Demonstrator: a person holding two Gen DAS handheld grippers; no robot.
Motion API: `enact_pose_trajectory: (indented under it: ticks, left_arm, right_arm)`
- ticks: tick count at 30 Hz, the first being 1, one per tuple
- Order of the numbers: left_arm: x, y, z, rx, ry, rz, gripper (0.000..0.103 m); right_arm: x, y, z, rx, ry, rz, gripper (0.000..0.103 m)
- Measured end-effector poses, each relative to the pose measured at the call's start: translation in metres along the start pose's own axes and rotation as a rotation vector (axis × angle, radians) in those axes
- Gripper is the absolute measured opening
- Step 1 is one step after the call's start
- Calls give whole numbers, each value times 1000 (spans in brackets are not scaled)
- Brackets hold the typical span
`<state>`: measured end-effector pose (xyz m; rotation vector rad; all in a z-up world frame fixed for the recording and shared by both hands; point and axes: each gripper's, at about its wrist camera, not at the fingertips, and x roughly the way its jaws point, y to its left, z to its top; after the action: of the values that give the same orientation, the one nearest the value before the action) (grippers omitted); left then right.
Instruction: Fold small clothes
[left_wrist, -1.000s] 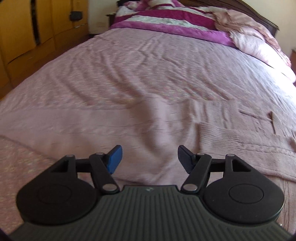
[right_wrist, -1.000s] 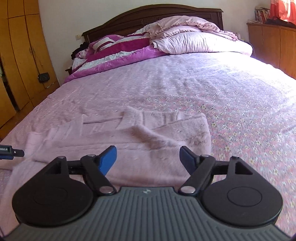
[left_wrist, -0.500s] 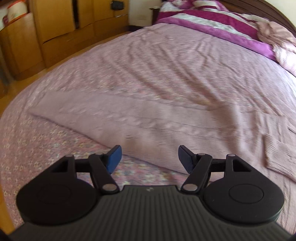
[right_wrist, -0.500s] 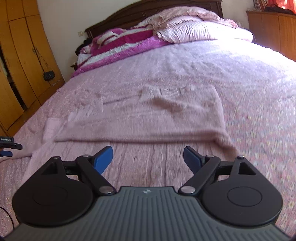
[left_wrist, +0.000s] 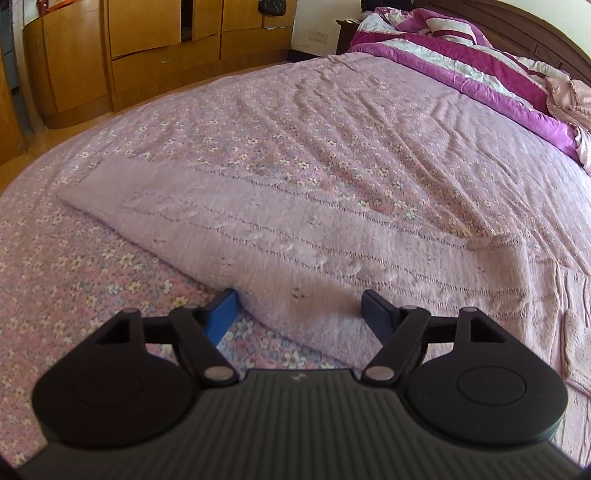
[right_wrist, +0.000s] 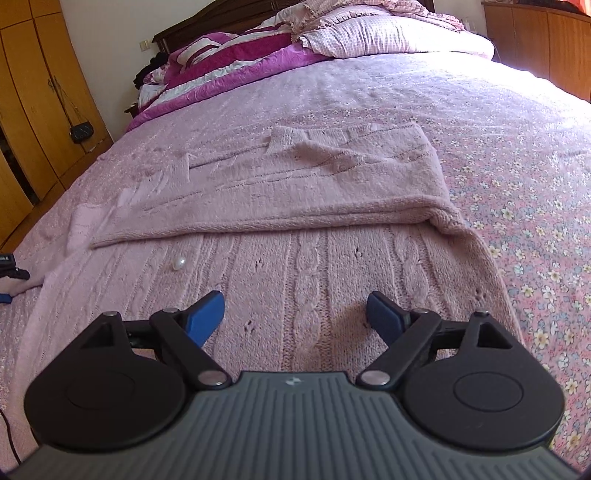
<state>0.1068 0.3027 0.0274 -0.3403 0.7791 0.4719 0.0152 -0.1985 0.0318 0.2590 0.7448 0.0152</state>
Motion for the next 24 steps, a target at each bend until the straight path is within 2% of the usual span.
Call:
enact_pose_trajectory:
  ticks: [13,15,17,19,24]
  left_arm:
    - [19,-7,8,13,-48,7,74]
    - [18,-10,6,33,-65,27,63]
    - [17,-15,5,86,-81,26,22]
    - [14,-15,5,92,-84,-15,13]
    - [-8,-11,7,41,-163,-83,12]
  right_arm:
    - [5,2,-3,-10,-9,-10,94]
    - [5,2,-3,-9,-10,-10,94]
    - [5,2,-3,-7,-12,-10,94]
    - [6,1,-3,-6,-15,-10,94]
    - [6,-1,-2,4,-21,-4,94]
